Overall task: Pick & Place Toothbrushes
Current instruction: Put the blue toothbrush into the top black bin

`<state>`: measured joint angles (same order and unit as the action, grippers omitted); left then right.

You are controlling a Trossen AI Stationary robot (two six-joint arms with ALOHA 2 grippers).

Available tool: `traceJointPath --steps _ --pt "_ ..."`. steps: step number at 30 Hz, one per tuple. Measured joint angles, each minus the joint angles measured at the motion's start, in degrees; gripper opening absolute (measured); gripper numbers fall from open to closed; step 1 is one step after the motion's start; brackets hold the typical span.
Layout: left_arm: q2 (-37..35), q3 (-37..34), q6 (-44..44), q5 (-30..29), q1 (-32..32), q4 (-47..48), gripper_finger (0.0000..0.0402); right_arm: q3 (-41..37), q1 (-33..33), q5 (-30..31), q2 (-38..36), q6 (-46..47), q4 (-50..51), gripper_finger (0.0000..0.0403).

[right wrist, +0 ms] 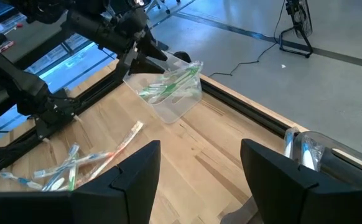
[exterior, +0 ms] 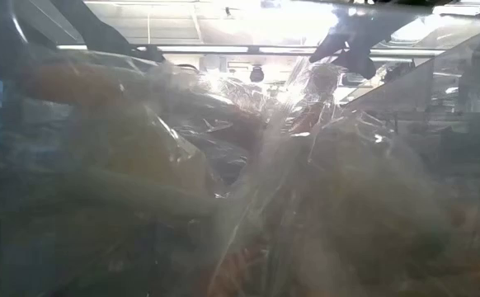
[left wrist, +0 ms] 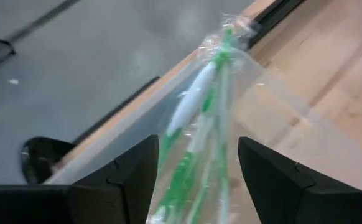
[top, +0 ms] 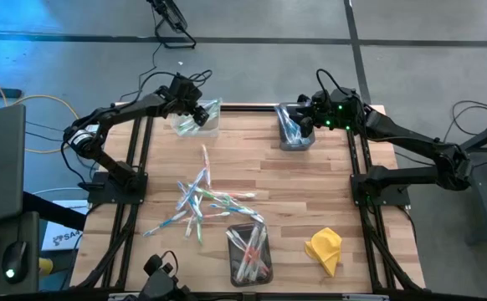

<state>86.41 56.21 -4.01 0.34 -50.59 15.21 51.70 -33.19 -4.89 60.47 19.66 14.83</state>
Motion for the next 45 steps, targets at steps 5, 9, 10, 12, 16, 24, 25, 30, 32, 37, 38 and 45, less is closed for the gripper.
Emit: traceJointPath --steps 5,9,10,12,16,24,25,30,32,37,38,45 --pt "0.0 0.8 5.1 5.7 0.0 1.3 0.0216 0.0 0.0 0.0 0.0 0.0 0.0 0.0215" --pt "0.0 0.8 9.0 8.3 0.0 1.3 0.0216 0.0 0.0 0.5 0.0 0.0 0.0 0.0215" --pt "0.0 0.8 9.6 8.3 0.0 1.3 0.0216 0.0 0.0 0.5 0.0 0.0 0.0 0.0215" --pt "0.0 0.8 10.4 8.3 0.0 1.3 0.0216 0.0 0.0 0.5 0.0 0.0 0.0 0.0215" --pt "0.0 0.8 10.5 8.3 0.0 1.2 0.0216 0.0 0.0 0.4 0.0 0.0 0.0 0.0215" --pt "0.0 0.8 10.3 8.3 0.0 1.2 0.0216 0.0 0.0 0.3 0.0 0.0 0.0 0.0215" --pt "0.0 0.8 10.3 8.3 0.0 1.2 0.0216 0.0 0.0 0.3 0.0 0.0 0.0 0.0215" --pt "0.0 0.8 10.5 8.2 0.0 -0.6 0.0216 0.0 0.0 0.3 0.0 0.0 0.0 0.0215" --pt "-0.1 0.8 11.1 8.2 0.0 -1.2 0.0216 0.0 0.0 0.3 0.0 0.0 0.0 0.0215" --pt "-0.7 0.8 12.3 8.5 0.0 -1.3 0.0216 0.0 0.0 0.3 0.0 0.0 0.0 0.0215" --pt "-1.4 0.8 12.2 9.2 0.0 -0.9 0.0216 0.0 0.0 0.3 0.0 0.0 0.0 0.0215" --pt "-9.3 0.8 9.6 16.1 0.0 1.7 0.0216 0.0 0.0 0.3 0.0 0.0 0.0 0.0215"
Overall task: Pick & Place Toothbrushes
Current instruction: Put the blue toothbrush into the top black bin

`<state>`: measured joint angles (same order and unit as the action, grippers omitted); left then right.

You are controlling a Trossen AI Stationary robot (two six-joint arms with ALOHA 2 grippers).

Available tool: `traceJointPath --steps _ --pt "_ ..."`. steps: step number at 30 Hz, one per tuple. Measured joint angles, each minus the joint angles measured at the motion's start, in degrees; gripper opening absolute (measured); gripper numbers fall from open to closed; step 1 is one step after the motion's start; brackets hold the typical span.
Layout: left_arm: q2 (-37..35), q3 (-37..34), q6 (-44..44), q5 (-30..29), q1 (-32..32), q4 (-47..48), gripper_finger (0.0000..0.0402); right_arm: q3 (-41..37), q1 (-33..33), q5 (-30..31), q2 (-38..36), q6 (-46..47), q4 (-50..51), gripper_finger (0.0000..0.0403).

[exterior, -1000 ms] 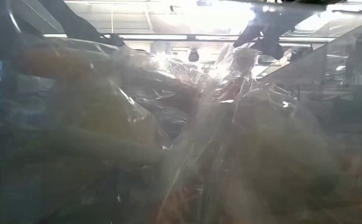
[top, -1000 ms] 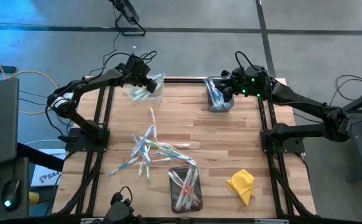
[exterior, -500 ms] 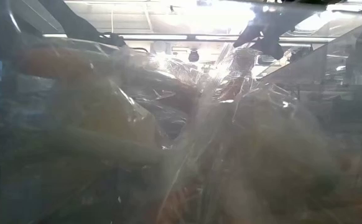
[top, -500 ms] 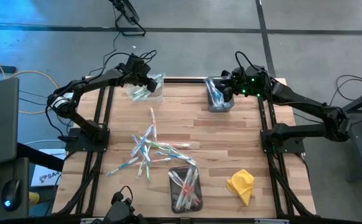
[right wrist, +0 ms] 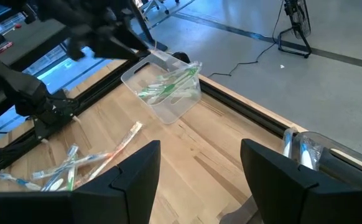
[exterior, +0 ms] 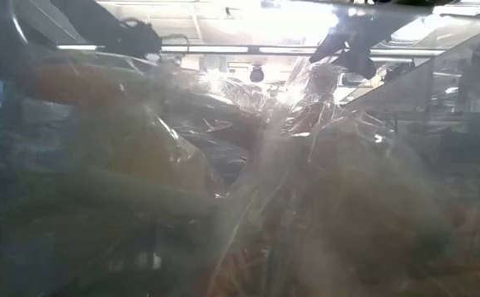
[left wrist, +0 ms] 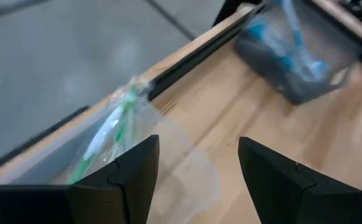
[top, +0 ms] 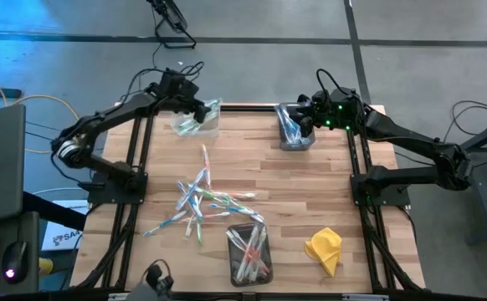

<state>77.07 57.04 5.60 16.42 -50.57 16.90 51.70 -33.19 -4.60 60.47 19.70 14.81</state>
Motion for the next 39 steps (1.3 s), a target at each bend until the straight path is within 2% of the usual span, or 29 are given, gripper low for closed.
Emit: traceJointPath --steps 8,14,25,39 --pt "-11.2 0.0 -1.3 1.2 6.2 4.5 0.0216 0.0 0.0 0.0 0.0 0.0 0.0 0.0215" --pt "-15.8 0.0 -1.3 1.1 12.1 7.6 0.0216 0.0 0.0 0.1 0.0 0.0 0.0 0.0215" --pt "-19.6 0.0 -1.2 1.1 20.5 9.2 0.0216 0.0 0.0 0.2 0.0 0.0 0.0 0.0215" --pt "-19.6 0.0 -0.6 1.1 29.0 9.4 0.0216 0.0 0.0 0.1 0.0 0.2 0.0 0.0215"
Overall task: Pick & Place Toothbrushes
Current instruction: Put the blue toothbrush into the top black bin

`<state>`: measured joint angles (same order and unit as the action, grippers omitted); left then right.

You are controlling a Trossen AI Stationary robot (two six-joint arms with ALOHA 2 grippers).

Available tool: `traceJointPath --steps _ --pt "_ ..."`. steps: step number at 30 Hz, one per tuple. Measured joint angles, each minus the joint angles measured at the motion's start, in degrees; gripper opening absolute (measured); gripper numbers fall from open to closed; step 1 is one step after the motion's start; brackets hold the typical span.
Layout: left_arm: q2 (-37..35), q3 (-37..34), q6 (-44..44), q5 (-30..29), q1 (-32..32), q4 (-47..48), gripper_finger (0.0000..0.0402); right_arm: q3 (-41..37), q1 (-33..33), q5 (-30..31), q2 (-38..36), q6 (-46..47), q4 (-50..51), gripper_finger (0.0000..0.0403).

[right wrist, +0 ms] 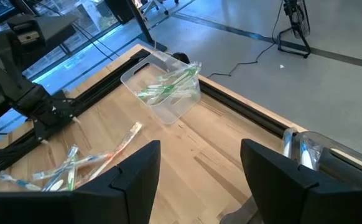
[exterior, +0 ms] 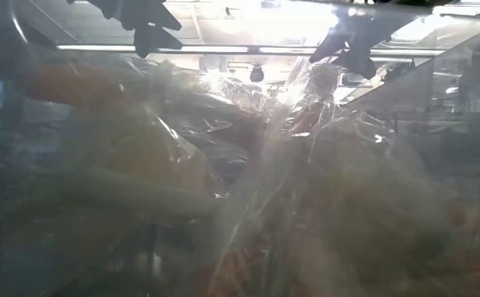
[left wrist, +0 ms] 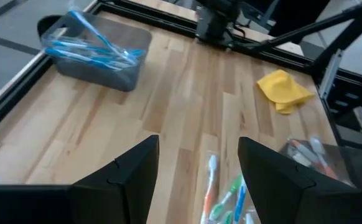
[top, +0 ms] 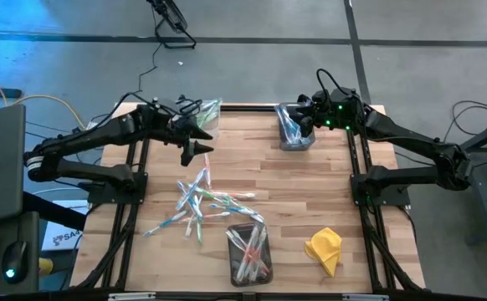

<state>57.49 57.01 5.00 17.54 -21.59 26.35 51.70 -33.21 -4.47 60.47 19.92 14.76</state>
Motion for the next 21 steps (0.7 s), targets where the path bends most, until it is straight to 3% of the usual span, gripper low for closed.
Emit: traceJointPath --steps 5,21 --pt "0.0 0.0 0.6 0.0 2.0 0.0 0.0216 0.0 0.0 -0.1 0.0 -0.1 0.0 0.0215" --pt "0.0 0.0 18.2 -0.1 3.6 -1.5 0.0216 0.0 0.0 -0.5 0.0 -0.2 0.0 0.0215"
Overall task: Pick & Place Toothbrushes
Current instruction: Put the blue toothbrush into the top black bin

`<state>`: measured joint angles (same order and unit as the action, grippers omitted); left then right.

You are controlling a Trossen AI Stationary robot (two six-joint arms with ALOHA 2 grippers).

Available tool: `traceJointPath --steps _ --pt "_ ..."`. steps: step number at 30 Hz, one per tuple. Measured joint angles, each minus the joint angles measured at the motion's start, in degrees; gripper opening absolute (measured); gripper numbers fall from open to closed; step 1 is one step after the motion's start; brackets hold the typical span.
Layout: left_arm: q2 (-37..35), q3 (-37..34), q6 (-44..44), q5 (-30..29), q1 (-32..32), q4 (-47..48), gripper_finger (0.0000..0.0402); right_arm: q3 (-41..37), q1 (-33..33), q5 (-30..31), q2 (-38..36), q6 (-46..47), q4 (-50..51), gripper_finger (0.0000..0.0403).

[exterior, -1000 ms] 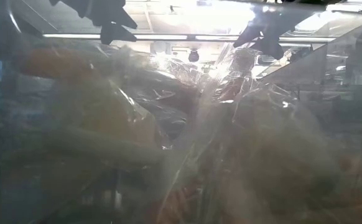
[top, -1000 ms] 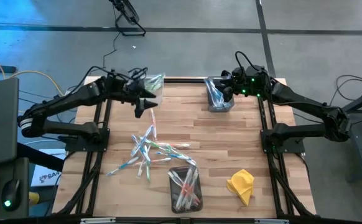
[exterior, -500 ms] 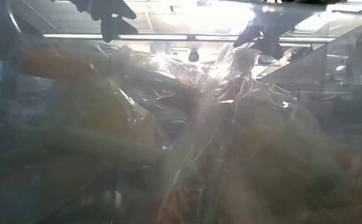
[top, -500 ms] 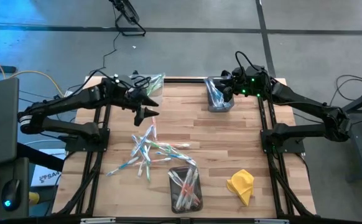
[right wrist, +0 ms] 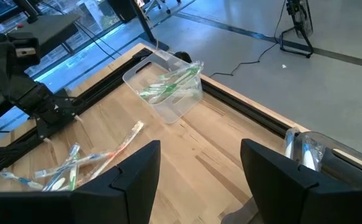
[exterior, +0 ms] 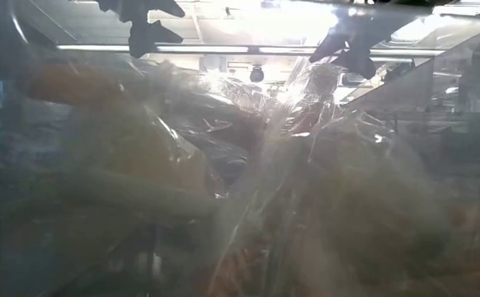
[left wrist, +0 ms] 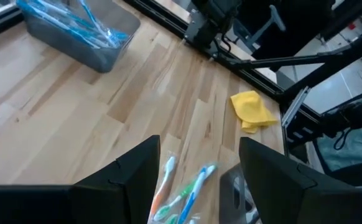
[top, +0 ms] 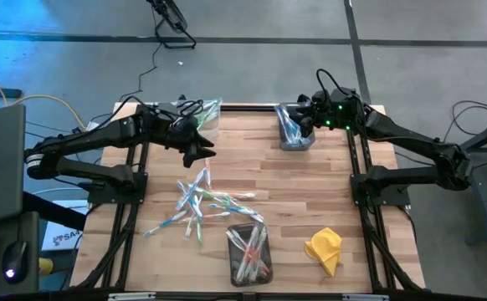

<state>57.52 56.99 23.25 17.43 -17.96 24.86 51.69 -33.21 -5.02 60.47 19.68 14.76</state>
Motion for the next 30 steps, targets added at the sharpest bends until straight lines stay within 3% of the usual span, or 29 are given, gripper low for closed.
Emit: traceJointPath --steps 12,30 --pt "0.0 0.0 -5.3 -0.2 0.0 0.1 0.0216 0.0 0.0 0.4 0.0 -3.4 0.0 0.0215" --pt "0.0 0.0 10.0 -0.1 0.0 0.1 0.0216 0.0 0.0 -2.4 0.0 -3.5 0.0 0.0215"
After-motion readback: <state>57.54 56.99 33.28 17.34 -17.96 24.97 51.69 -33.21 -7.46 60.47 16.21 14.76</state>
